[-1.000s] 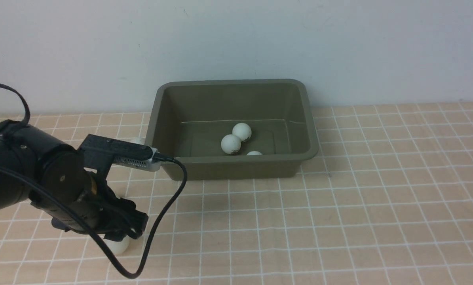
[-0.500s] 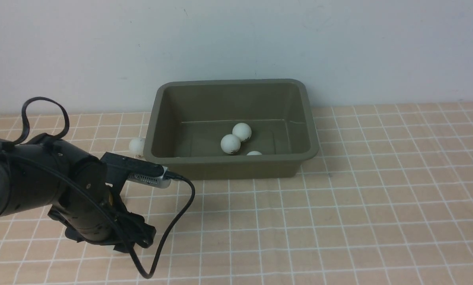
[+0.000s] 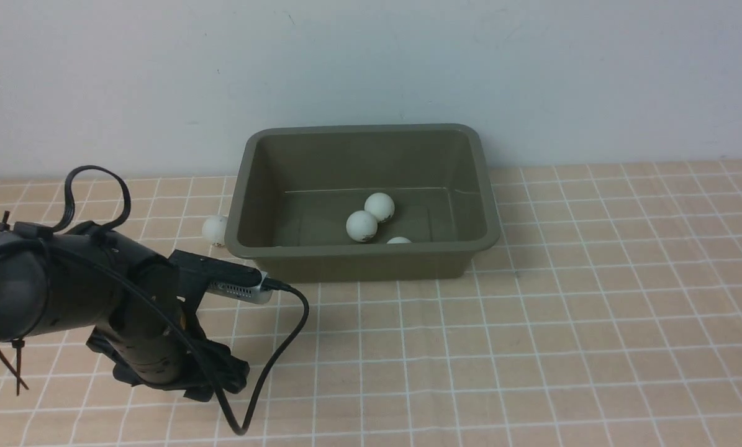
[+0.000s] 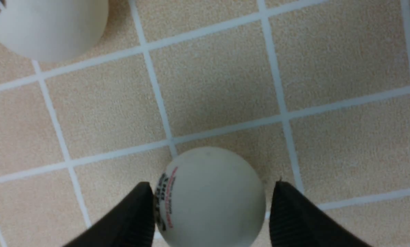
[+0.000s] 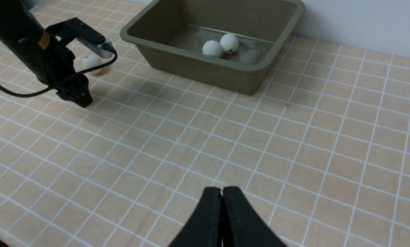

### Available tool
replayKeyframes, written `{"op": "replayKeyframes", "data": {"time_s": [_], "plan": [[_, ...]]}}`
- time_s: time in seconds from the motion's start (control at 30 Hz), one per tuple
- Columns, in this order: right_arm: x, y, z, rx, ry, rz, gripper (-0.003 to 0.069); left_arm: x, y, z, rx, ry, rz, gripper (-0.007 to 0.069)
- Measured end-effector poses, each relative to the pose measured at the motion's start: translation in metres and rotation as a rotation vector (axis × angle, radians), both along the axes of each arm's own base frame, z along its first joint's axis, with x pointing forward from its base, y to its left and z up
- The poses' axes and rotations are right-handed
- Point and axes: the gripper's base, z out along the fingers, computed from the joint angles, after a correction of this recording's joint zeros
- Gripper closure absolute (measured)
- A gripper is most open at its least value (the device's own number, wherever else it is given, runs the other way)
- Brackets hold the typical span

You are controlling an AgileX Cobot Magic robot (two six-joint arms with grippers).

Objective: Put the table tennis balls into the box on the light coffee tablecloth.
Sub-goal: 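Reach for and grasp a ping pong ball on the table beside the basket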

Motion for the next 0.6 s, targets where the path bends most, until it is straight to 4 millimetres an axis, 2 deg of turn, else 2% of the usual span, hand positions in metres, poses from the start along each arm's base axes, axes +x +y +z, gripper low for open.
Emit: {"op": "replayKeyframes", "data": {"time_s": [0.07, 0.23, 0.33, 0.43, 0.47, 0.57, 0.6], "plan": [[0.000, 0.000, 0.000, 0.000, 0.000, 0.000, 0.0675, 0.000, 0.000, 0.000, 0.001, 0.000, -0.001, 0.0303], [0.000, 0.000, 0.000, 0.000, 0.000, 0.000, 0.0675, 0.000, 0.000, 0.001, 0.008, 0.013, 0.002, 0.0303], [0.000, 0.000, 0.000, 0.000, 0.001, 0.000, 0.0675, -0.003, 0.003, 0.009, 0.032, 0.051, 0.000, 0.0303], [0.000, 0.000, 0.000, 0.000, 0.001, 0.000, 0.0675, -0.009, 0.005, 0.033, 0.058, 0.062, -0.046, 0.0303], [0.000, 0.000, 0.000, 0.000, 0.001, 0.000, 0.0675, -0.009, 0.006, 0.036, 0.059, 0.060, -0.049, 0.0303], [0.000, 0.000, 0.000, -0.001, 0.002, 0.000, 0.0675, -0.012, 0.005, 0.079, 0.020, -0.031, -0.077, 0.0303], [0.000, 0.000, 0.000, -0.001, 0.002, 0.000, 0.0675, -0.011, 0.002, 0.100, -0.022, -0.106, -0.085, 0.0303]]}}
